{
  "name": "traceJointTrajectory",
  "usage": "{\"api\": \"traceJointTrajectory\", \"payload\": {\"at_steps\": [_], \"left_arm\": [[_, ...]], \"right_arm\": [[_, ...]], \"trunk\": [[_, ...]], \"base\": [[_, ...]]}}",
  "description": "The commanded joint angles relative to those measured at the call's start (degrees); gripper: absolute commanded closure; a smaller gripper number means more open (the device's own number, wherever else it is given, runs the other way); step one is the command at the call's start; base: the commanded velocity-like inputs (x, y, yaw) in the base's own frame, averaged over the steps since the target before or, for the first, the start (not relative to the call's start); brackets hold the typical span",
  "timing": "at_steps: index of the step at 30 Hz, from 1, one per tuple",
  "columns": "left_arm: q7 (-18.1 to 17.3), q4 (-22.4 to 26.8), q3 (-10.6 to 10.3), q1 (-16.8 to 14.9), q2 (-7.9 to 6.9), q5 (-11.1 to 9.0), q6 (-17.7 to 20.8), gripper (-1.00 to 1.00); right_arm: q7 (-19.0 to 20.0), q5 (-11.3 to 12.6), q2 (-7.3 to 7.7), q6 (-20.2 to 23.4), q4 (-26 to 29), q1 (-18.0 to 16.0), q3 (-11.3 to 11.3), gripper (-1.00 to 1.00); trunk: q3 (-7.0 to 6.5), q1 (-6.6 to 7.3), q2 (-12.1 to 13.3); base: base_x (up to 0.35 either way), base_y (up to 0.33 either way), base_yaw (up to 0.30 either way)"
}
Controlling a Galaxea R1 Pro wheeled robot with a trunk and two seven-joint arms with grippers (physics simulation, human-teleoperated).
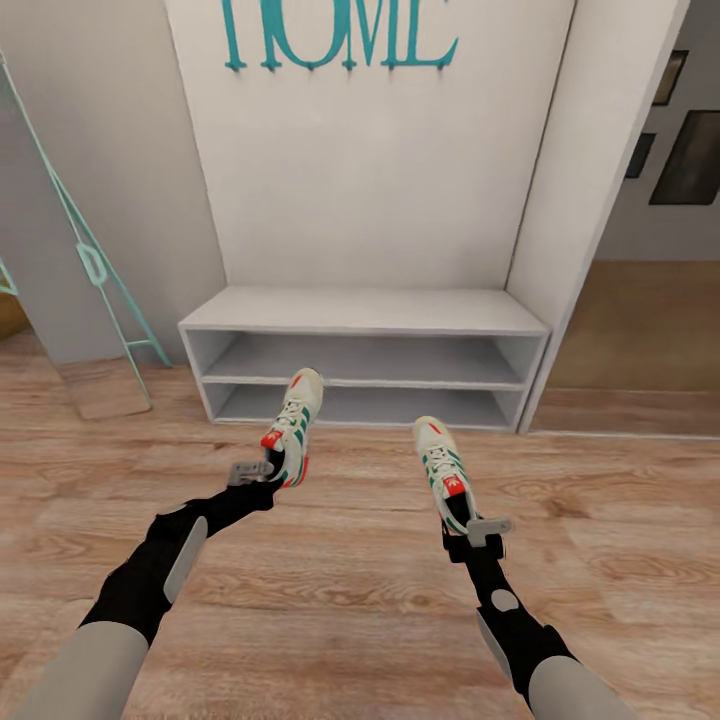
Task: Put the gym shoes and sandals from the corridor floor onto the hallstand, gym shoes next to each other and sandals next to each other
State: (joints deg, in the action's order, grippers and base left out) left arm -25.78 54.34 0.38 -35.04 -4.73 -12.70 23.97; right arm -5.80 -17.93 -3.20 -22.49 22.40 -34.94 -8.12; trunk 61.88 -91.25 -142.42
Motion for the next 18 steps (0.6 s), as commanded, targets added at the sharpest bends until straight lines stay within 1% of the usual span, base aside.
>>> {"api": "traceJointTrajectory", "payload": {"at_steps": [1,18], "left_arm": [[-0.1,0.0,0.1,0.0,-0.01,-0.6,0.5,1.00],[-0.1,0.0,0.1,0.0,-0.01,-0.7,0.5,1.00]], "right_arm": [[-0.2,-0.6,-0.05,-0.2,0.0,0.0,-0.3,1.00],[-0.2,-0.6,-0.05,-0.2,0.0,0.0,-0.3,1.00]], "trunk": [[0.07,0.01,0.0],[-0.37,0.01,0.0]], "base": [[0.000,0.000,0.291],[0.000,0.000,0.297]]}}
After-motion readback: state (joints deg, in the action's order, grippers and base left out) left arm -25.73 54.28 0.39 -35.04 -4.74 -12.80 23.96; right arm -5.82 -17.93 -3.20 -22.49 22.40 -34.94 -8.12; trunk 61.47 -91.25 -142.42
